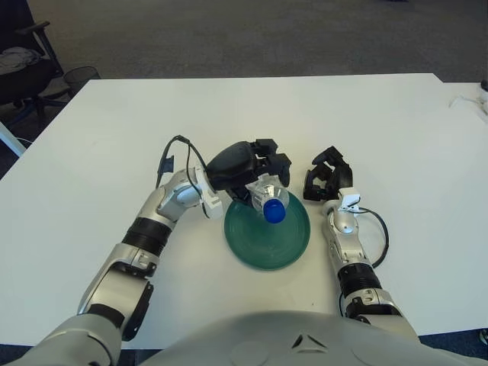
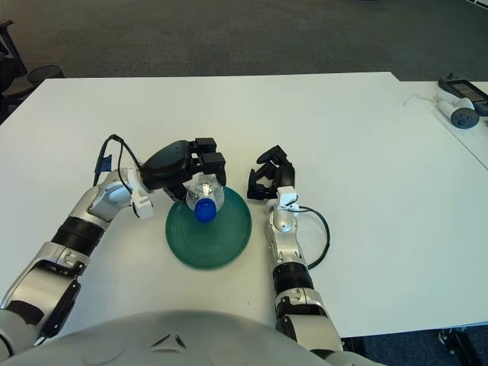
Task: Put the bottle into the plate.
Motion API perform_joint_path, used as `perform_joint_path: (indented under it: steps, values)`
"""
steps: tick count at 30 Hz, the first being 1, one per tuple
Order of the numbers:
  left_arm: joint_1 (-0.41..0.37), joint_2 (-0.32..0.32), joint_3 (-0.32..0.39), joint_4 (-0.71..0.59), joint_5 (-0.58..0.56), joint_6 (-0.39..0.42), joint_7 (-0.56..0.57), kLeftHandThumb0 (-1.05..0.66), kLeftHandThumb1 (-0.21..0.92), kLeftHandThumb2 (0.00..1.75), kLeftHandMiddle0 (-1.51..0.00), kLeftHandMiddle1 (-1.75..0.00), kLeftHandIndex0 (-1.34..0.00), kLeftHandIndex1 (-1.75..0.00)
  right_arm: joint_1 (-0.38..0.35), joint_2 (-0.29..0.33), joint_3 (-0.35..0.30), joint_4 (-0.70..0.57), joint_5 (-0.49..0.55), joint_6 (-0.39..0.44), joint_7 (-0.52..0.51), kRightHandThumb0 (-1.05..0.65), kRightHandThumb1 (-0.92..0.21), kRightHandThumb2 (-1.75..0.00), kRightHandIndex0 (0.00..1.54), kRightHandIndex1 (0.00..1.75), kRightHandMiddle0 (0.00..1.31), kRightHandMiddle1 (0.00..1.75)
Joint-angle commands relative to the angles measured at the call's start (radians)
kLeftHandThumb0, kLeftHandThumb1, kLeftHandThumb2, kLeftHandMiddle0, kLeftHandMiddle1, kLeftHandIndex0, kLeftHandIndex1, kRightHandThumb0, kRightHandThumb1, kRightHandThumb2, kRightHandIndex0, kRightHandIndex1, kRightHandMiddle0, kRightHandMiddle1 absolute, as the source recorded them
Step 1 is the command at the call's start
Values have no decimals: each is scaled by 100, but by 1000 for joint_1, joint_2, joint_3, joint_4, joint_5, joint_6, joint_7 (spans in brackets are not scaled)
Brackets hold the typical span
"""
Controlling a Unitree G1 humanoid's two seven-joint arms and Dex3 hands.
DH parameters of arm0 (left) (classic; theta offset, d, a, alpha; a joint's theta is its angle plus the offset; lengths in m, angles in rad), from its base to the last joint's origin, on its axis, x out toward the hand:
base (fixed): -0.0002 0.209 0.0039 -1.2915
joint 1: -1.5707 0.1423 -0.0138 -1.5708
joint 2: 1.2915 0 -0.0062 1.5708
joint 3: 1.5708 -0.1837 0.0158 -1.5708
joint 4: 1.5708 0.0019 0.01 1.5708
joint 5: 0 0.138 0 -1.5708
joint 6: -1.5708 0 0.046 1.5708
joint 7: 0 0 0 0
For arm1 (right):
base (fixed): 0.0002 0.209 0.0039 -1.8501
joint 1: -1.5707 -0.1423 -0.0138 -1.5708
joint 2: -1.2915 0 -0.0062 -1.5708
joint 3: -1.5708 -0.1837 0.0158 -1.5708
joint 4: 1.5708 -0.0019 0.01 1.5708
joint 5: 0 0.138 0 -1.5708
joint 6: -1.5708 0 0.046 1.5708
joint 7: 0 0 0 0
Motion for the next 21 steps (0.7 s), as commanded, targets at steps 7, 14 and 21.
perform_joint_path:
  steps: [7, 14, 21]
  values:
    - [-9, 38, -23, 17, 131, -6, 114, -11, 37, 116, -113, -175, -90, -175, 26, 0, -10, 62, 19, 47, 9, 0, -2, -161, 87, 161, 62, 175]
    - [-22, 45, -34, 38, 172, -39, 213, -10, 40, 112, -112, -175, -88, -175, 22, 2, -17, 60, 32, 60, 24, 0, -2, -161, 87, 162, 61, 175]
    - [-3, 50, -36, 12, 140, -57, 238, -10, 42, 109, -112, -175, -87, -175, 19, 5, -19, 53, 23, 68, 15, 0, -3, -160, 87, 161, 61, 175]
